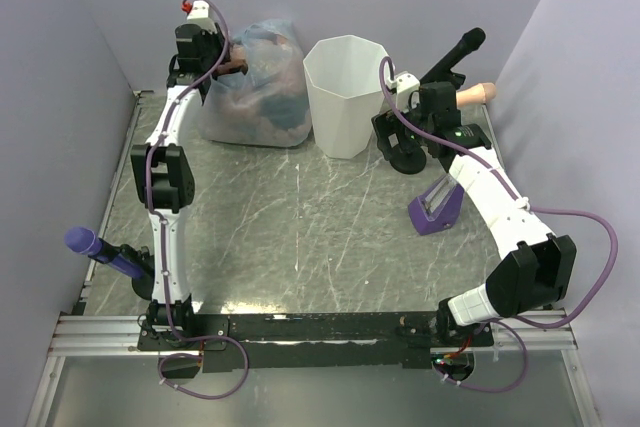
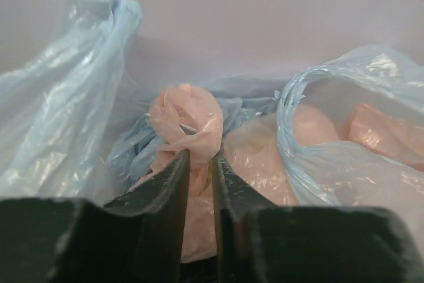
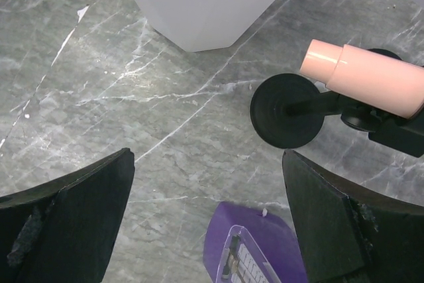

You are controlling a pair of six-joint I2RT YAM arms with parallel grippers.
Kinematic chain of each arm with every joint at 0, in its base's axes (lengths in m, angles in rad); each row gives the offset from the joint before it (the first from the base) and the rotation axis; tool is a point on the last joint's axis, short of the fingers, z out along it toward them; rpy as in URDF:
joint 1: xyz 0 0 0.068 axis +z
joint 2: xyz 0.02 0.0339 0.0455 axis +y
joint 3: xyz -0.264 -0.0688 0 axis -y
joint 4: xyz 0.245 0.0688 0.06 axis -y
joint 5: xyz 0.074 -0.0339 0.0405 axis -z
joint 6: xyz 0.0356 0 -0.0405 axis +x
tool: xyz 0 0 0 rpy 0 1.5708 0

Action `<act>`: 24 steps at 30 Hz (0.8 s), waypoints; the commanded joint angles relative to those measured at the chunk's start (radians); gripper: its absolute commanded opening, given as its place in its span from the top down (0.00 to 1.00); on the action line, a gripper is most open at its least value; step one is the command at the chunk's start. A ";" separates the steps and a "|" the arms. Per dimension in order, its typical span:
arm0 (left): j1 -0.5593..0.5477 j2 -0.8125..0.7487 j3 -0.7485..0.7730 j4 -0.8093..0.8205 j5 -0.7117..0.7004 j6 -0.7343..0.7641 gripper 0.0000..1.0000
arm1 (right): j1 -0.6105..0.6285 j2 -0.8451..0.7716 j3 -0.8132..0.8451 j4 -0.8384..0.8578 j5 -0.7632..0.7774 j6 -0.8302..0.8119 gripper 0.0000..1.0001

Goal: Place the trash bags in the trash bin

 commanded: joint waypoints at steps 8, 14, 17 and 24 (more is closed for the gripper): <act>0.041 -0.153 -0.060 0.058 0.156 -0.052 1.00 | 0.005 0.001 0.026 0.012 -0.001 -0.003 0.01; 0.067 -0.179 -0.065 0.061 0.209 -0.071 1.00 | 0.005 0.006 0.031 0.012 -0.001 -0.001 0.01; 0.066 -0.194 -0.032 0.075 0.252 -0.106 1.00 | 0.005 -0.002 0.024 0.012 0.004 -0.003 0.01; 0.066 -0.286 0.016 0.130 0.321 -0.172 1.00 | 0.005 -0.022 0.000 0.021 0.010 -0.001 0.01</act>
